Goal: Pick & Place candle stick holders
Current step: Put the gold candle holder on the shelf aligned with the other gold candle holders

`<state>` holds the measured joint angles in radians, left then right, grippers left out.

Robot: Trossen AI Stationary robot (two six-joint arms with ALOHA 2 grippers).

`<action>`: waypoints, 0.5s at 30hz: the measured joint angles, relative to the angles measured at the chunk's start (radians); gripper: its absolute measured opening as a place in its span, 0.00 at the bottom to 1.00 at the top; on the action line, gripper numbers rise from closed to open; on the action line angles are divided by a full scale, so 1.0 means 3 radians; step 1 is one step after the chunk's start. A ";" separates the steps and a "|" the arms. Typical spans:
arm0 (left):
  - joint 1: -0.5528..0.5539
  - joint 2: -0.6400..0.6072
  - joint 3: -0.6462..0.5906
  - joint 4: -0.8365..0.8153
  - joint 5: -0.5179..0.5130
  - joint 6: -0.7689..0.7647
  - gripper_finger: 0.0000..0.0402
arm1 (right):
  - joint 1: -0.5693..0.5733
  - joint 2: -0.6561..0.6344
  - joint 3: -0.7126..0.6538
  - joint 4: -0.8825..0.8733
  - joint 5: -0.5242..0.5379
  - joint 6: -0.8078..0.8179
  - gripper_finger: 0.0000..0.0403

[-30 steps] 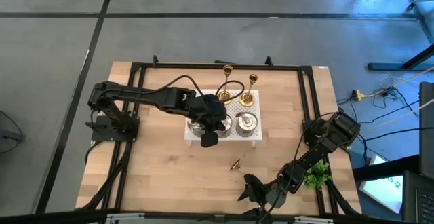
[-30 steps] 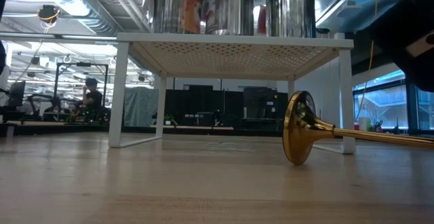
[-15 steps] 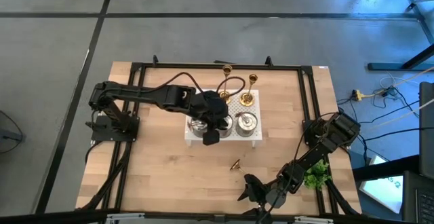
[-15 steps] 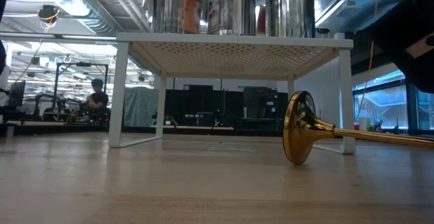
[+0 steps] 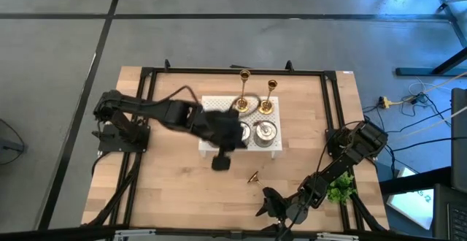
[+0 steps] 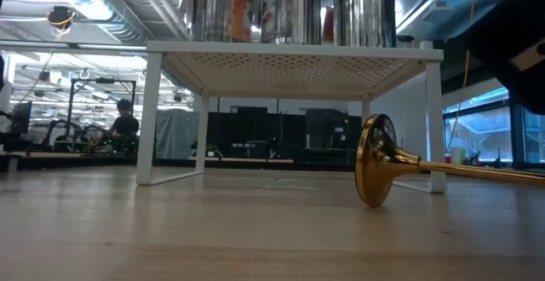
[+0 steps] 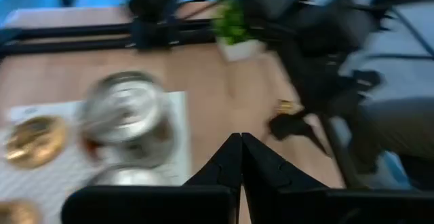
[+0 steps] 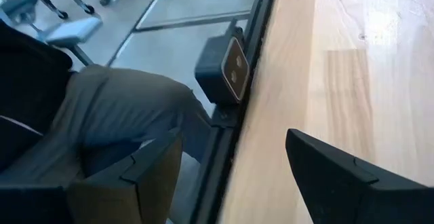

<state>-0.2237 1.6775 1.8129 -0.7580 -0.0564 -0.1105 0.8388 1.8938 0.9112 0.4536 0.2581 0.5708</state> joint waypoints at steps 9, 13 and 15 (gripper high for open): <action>-0.0961 0.0000 -0.0082 0.0243 -0.0484 0.0013 0.01 | 0.0068 0.0000 0.0000 0.0731 -0.0001 0.0082 0.66; -0.1412 0.0039 -0.0196 0.0499 -0.0943 -0.0010 0.01 | 0.0117 0.0000 0.0000 0.1187 -0.0004 -0.0028 0.66; -0.1591 0.0079 -0.0300 0.0662 -0.1121 -0.0016 0.00 | 0.0141 0.0000 0.0000 0.1455 -0.0012 -0.0160 0.66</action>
<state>-0.7009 1.7013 1.7230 -0.5595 -0.3926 -0.1151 0.8813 1.8938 0.9112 0.8900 0.2546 0.5229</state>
